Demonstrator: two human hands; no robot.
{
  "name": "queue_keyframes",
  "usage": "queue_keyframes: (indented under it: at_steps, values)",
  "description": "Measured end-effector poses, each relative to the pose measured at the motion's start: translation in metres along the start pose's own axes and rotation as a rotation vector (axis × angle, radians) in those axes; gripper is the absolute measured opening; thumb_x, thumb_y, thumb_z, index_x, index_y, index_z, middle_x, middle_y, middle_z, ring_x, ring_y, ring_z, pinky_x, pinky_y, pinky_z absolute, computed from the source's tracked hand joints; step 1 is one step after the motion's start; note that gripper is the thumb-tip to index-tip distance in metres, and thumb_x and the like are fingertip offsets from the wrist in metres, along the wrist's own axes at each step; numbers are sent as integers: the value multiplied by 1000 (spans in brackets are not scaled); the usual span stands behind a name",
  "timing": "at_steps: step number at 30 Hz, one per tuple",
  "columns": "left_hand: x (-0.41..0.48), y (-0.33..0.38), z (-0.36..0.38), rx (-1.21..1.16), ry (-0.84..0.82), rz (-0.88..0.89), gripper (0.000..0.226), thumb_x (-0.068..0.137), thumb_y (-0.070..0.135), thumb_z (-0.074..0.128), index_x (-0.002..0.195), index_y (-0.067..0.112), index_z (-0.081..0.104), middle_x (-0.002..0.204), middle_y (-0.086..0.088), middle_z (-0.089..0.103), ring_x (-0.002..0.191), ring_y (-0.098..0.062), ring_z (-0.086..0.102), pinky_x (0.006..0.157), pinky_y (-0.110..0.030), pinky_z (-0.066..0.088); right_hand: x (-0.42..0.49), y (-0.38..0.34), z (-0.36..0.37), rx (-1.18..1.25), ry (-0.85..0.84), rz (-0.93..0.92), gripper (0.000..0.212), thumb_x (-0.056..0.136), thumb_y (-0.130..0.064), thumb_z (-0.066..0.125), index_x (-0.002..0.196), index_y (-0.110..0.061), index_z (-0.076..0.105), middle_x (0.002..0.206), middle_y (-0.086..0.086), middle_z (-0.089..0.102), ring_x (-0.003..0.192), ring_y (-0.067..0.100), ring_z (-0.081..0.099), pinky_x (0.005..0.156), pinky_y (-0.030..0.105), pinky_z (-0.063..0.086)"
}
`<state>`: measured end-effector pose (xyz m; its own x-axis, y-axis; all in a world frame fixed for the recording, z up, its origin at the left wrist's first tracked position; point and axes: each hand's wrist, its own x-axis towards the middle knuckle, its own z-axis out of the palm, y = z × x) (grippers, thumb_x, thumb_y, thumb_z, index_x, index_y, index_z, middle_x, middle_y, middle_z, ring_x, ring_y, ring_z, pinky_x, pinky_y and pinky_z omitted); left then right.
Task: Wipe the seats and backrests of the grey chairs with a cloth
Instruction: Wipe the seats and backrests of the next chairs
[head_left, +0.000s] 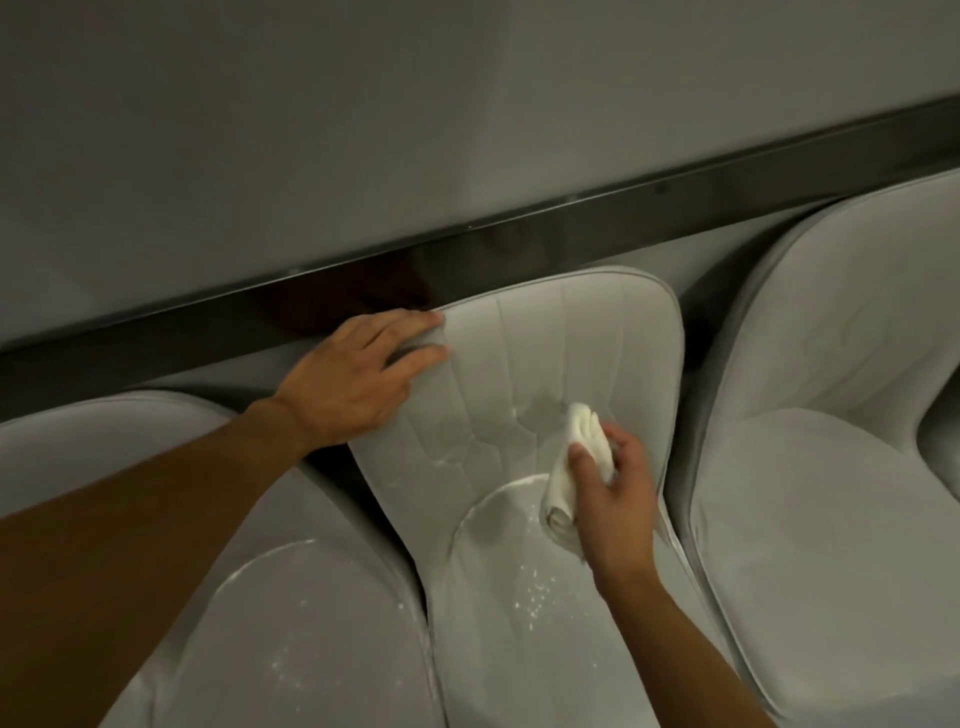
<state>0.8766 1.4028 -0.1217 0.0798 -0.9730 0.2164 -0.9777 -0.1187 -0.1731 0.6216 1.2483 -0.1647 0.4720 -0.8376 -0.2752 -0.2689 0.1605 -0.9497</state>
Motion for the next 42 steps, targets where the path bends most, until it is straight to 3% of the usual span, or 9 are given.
queue_keyframes:
  at_steps: [8,11,16,18,23,26,33,37,42]
  values:
    - [-2,-10,28,49,160,68,42,95,21,49,137,15,50,154,-12,38,136,-30,42,98,-42,40,27,-49,85,132,263,-199,35,97,-32,62,130,-29,53,121,-12,60,106,0,59,87,11,50]
    - [-3,-11,31,38,181,63,36,94,20,55,129,14,51,153,-12,39,135,-30,44,98,-42,40,30,-54,100,49,325,-309,28,96,-21,62,124,-15,62,117,0,61,104,-4,56,92,12,46]
    - [0,-8,30,-11,239,51,35,95,18,58,129,14,54,146,-13,56,132,-28,50,95,-42,48,11,-41,116,-212,-104,-575,30,95,-8,63,124,-8,66,116,2,52,104,0,53,96,8,38]
    - [1,-8,29,-1,246,49,32,95,18,55,127,14,54,145,-13,57,132,-28,51,95,-42,47,18,-39,106,-283,-144,-627,29,93,-5,64,121,-11,68,113,4,54,99,-1,51,94,7,37]
    - [-1,-9,32,38,191,64,27,90,21,54,117,15,53,151,-15,47,133,-32,44,96,-43,40,59,-44,57,-226,346,-498,24,93,-12,59,116,-10,64,114,3,59,105,11,56,97,17,41]
    - [0,-11,32,40,177,65,33,90,25,51,123,19,52,152,-13,37,134,-32,41,97,-44,37,85,-54,31,-69,586,-284,29,94,-21,56,122,-15,61,117,-2,61,105,9,58,92,7,38]
    - [1,-10,29,81,116,43,44,95,28,46,137,25,56,154,-13,37,134,-33,41,95,-44,36,58,-41,82,-149,348,-292,33,100,-19,55,130,-7,59,116,-3,55,105,4,49,89,-6,25]
    - [1,-10,30,85,103,36,46,93,29,49,138,26,54,154,-11,35,136,-31,39,94,-44,36,40,-35,76,-168,114,-270,31,99,-25,57,129,-17,60,117,-10,56,104,2,52,85,-4,34]
    - [1,-10,31,130,133,45,50,91,27,52,141,28,48,154,-10,34,136,-29,39,94,-42,36,51,-43,60,-7,272,-228,29,98,-23,59,127,-17,61,121,-4,61,107,5,58,90,4,42]
